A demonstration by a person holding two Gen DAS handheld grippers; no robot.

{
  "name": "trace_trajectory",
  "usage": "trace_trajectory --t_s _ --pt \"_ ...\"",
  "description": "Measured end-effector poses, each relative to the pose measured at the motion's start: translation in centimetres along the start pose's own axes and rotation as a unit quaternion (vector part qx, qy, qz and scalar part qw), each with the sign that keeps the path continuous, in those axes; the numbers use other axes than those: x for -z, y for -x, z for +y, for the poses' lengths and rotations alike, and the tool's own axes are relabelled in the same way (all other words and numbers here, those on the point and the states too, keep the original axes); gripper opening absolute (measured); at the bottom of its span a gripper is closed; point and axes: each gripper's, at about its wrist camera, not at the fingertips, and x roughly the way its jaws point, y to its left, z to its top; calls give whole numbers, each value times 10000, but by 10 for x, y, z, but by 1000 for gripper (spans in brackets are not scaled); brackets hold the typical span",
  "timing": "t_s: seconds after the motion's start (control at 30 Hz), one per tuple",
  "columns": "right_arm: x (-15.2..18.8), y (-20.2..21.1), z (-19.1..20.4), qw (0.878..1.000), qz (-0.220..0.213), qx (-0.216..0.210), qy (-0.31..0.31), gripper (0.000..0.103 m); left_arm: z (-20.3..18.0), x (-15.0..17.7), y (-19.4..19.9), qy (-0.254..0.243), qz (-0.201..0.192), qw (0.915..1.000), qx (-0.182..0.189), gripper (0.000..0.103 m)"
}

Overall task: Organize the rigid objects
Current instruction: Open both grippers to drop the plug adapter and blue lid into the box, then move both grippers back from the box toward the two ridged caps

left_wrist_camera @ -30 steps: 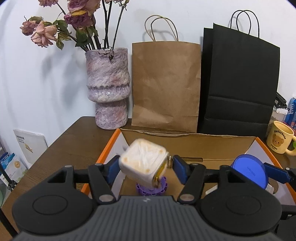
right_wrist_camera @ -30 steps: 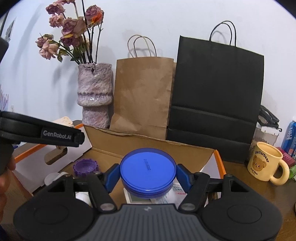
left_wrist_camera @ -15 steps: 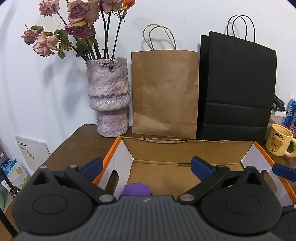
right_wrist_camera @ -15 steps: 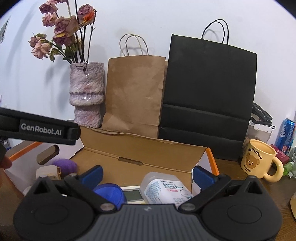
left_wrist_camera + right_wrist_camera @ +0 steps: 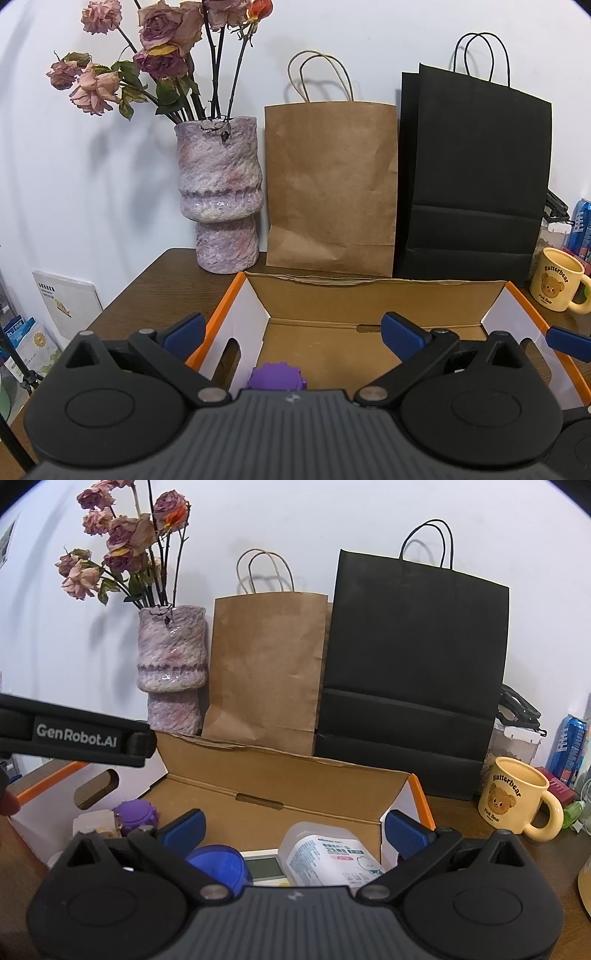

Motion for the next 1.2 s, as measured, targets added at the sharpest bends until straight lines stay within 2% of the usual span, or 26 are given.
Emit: trace_trajectory --t_s 0.7,1.2 --pt "5 27 -3 9997 -83 148 -187 103 6 5 32 63 -159 9998 39 103" --pt "21 75 8 9994 -119 112 -289 103 20 22 77 124 -123 9998 65 103"
